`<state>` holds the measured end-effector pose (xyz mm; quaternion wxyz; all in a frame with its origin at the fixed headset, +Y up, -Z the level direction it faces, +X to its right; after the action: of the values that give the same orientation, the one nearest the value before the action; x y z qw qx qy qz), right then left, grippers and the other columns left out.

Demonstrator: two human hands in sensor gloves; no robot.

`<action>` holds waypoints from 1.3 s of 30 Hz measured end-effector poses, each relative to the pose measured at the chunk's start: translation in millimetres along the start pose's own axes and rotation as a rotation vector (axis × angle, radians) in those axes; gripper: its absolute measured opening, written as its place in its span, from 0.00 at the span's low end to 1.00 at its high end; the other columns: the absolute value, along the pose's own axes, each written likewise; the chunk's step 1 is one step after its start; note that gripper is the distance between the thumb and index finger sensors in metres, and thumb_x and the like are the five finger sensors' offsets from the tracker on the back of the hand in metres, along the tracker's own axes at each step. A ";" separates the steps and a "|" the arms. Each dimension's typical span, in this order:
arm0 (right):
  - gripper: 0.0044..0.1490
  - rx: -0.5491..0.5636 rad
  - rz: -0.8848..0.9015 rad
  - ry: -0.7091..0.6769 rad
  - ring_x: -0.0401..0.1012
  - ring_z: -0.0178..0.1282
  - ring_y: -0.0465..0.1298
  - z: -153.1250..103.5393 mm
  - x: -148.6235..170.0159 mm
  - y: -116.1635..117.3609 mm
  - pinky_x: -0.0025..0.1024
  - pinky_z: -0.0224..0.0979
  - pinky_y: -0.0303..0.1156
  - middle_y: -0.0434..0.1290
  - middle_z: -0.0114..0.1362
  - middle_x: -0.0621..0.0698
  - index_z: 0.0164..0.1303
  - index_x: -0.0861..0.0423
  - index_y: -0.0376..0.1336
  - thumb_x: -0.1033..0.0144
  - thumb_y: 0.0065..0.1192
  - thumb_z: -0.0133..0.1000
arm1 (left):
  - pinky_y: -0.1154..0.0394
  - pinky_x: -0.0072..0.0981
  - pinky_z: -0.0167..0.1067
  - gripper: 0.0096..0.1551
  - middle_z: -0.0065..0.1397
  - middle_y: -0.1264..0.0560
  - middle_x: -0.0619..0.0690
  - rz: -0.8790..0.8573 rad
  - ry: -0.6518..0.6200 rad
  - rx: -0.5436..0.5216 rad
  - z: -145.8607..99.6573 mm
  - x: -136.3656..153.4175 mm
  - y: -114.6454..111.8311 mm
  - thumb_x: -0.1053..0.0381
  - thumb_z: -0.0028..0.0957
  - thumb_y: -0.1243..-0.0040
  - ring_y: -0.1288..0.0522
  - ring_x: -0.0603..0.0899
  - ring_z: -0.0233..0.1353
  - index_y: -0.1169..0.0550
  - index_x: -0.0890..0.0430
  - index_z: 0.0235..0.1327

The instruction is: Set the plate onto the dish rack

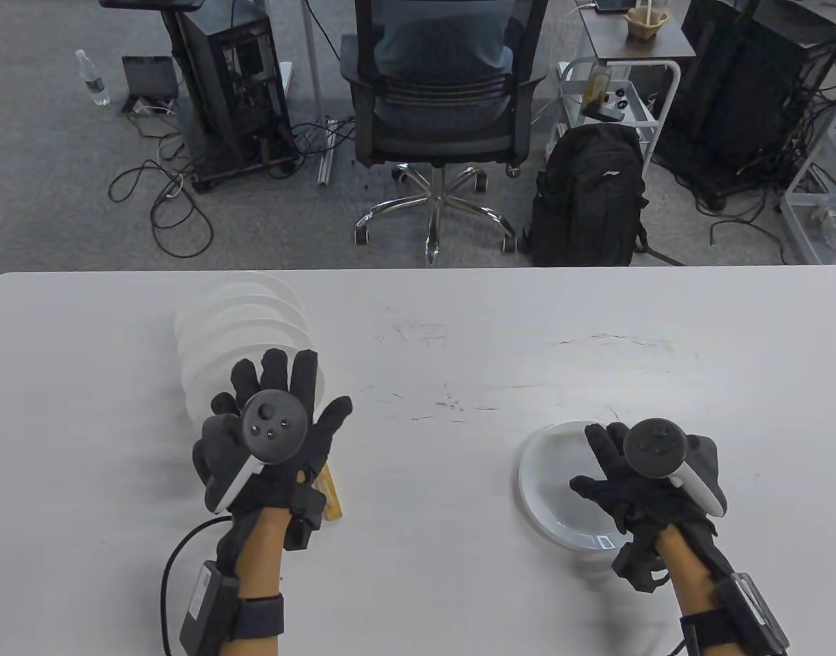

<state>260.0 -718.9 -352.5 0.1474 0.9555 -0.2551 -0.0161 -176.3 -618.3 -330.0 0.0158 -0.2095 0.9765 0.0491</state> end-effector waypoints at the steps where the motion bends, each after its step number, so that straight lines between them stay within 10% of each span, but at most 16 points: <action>1: 0.54 -0.002 0.000 0.002 0.70 0.82 0.33 0.1 0.2 0.3 0.76 0.75 0.33 0.35 0.87 0.63 0.83 0.58 0.41 0.52 0.63 0.54 | 0.60 0.82 0.69 0.50 0.90 0.52 0.61 -0.013 -0.007 0.006 -3.1 -2.6 -6.8 0.28 0.54 0.52 0.60 0.81 0.84 0.45 0.47 0.88; 13: 0.59 -0.002 -0.115 0.135 0.69 0.83 0.32 7.1 15.6 8.6 0.75 0.77 0.30 0.33 0.87 0.56 0.83 0.56 0.41 0.58 0.72 0.49 | 0.58 0.82 0.69 0.53 0.89 0.52 0.62 0.014 -0.075 0.059 -13.5 5.9 -53.1 0.25 0.52 0.53 0.59 0.81 0.83 0.46 0.49 0.87; 29: 0.73 0.006 -0.179 0.482 0.54 0.60 0.71 22.8 68.0 11.6 0.55 0.64 0.70 0.54 0.75 0.65 0.79 0.68 0.34 0.44 0.71 0.43 | 0.58 0.81 0.69 0.53 0.88 0.52 0.62 0.001 -0.068 0.125 -13.3 9.1 -63.7 0.26 0.52 0.53 0.60 0.81 0.83 0.46 0.50 0.87; 39: 0.32 0.287 0.001 0.625 0.49 0.39 0.84 3.9 98.8 -22.4 0.43 0.43 0.81 0.76 0.53 0.57 0.59 0.66 0.66 0.66 0.70 0.48 | 0.58 0.81 0.69 0.53 0.88 0.52 0.63 -0.008 -0.062 0.159 -12.5 10.0 -67.8 0.26 0.53 0.53 0.60 0.81 0.83 0.47 0.50 0.87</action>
<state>356.3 -750.1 -358.4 0.0824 0.9251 -0.1976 0.3137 -157.7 -685.2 -324.2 0.0630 -0.2097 0.9755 -0.0222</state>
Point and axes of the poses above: the tracker on the back of each hand, its own x axis roughly to the little-finger side, its own z axis roughly from the wrist to the fingertips, y = z × x, the point moved 3 cm from there along z, roughly from the wrist to the fingertips
